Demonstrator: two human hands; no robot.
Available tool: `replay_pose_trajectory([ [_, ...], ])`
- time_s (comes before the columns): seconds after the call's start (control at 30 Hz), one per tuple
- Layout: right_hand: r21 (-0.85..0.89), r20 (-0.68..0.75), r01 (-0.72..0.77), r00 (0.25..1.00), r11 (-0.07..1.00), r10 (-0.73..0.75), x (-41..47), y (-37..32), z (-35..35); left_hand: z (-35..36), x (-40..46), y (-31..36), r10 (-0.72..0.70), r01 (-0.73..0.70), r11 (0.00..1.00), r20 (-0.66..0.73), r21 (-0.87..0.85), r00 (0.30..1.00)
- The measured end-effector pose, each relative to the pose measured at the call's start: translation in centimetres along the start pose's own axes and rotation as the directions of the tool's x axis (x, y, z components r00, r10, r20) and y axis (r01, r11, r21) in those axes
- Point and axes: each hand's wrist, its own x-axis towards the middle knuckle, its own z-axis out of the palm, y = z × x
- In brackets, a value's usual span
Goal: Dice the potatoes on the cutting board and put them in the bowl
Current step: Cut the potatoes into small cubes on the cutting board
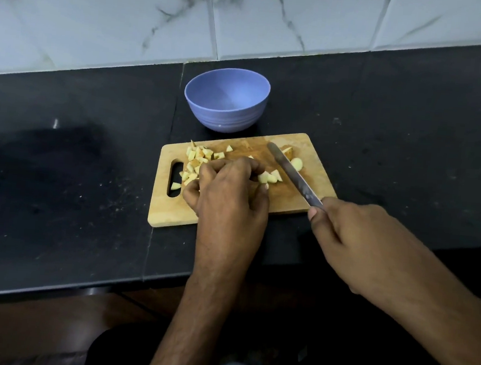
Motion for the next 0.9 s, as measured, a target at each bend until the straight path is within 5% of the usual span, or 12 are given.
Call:
replay_pose_trajectory([
  [0.27, 0.030, -0.008, 0.004, 1.000, 1.000, -0.003, 1.8, 0.6, 0.7, 0.7, 0.8, -0.3, -0.038, 0.040, 0.998, 0.042, -0.050, 0.998],
  [0.67, 0.007, -0.058, -0.002, 0.998, 1.000, 0.003, 1.7, 0.6, 1.0, 1.0, 1.1, 0.3, -0.169, 0.174, 0.981, -0.067, 0.086, 0.983],
  [0.9, -0.021, -0.066, 0.024, 0.998, 0.999, -0.025, 1.5, 0.6, 1.0, 1.3, 1.0, 0.4, -0.101, 0.112, 0.969, -0.062, 0.219, 0.993],
])
